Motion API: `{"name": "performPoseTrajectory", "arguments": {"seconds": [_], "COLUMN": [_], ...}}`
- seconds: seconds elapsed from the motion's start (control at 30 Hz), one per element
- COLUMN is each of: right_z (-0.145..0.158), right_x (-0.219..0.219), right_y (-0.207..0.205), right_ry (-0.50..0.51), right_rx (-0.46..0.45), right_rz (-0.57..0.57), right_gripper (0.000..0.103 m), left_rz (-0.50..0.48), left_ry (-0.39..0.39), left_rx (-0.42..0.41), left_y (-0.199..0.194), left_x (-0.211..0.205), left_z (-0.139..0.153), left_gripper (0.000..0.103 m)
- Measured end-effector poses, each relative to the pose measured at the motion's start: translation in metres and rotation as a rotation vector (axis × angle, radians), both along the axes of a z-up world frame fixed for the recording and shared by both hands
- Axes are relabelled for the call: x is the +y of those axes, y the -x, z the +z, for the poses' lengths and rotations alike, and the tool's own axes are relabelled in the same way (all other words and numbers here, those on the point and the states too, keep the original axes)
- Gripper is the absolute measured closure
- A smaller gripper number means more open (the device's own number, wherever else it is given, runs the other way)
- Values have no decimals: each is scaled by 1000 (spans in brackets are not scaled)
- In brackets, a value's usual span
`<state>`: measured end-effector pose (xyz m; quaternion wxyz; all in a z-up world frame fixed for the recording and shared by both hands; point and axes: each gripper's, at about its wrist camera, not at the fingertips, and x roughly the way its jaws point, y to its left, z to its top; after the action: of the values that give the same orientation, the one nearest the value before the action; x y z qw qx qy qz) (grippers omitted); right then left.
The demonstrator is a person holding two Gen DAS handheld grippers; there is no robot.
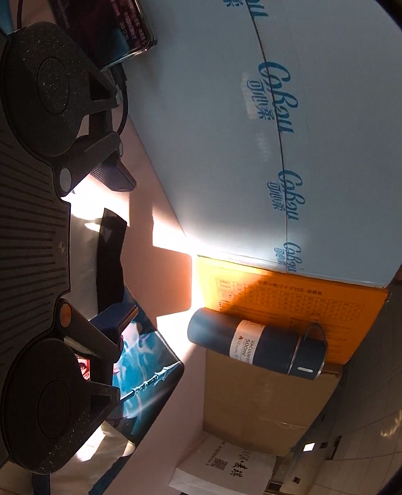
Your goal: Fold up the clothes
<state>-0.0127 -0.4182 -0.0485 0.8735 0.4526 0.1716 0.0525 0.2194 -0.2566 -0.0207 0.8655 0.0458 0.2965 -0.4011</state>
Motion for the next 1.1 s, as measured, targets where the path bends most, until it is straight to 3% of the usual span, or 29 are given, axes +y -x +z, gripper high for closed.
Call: {"name": "performPoseTrajectory", "arguments": {"seconds": [0.17,0.27,0.3,0.33,0.37,0.4,0.5,0.6,0.77,0.93,1.1], "right_z": [-1,-1,-1,-1,-1,-1,-1,-2,-8,-8,1], "right_x": [-9,-10,-10,-10,-10,-10,-10,-11,-23,-35,-45], "right_y": [5,5,5,5,5,4,3,3,10,14,24], "right_ry": [-65,-77,-74,-71,-68,-66,-64,-71,-180,-210,-184], "right_rx": [-21,-24,-24,-23,-23,-22,-25,-33,-99,-109,-32], "right_rz": [-7,-8,-9,-9,-10,-11,-13,-14,-33,-116,-269], "right_gripper": [7,7,7,7,7,7,7,6,3,2,2], "left_rz": [-3,-21,-30,-38,-47,-61,-71,-63,-74,-94,-74], "left_ry": [-34,-76,-84,-91,-95,-92,-61,46,166,265,336], "left_rx": [80,21,1,-14,-30,-47,-114,-142,-223,-284,-310], "left_y": [-18,-11,-8,-6,-3,0,15,33,80,129,160], "left_x": [-9,-17,-19,-20,-21,-21,-15,4,42,78,117], "left_z": [-22,-28,-27,-26,-25,-24,-15,2,26,44,52], "left_gripper": [24,28,53,69,73,90,90,90,90,90,90]}}
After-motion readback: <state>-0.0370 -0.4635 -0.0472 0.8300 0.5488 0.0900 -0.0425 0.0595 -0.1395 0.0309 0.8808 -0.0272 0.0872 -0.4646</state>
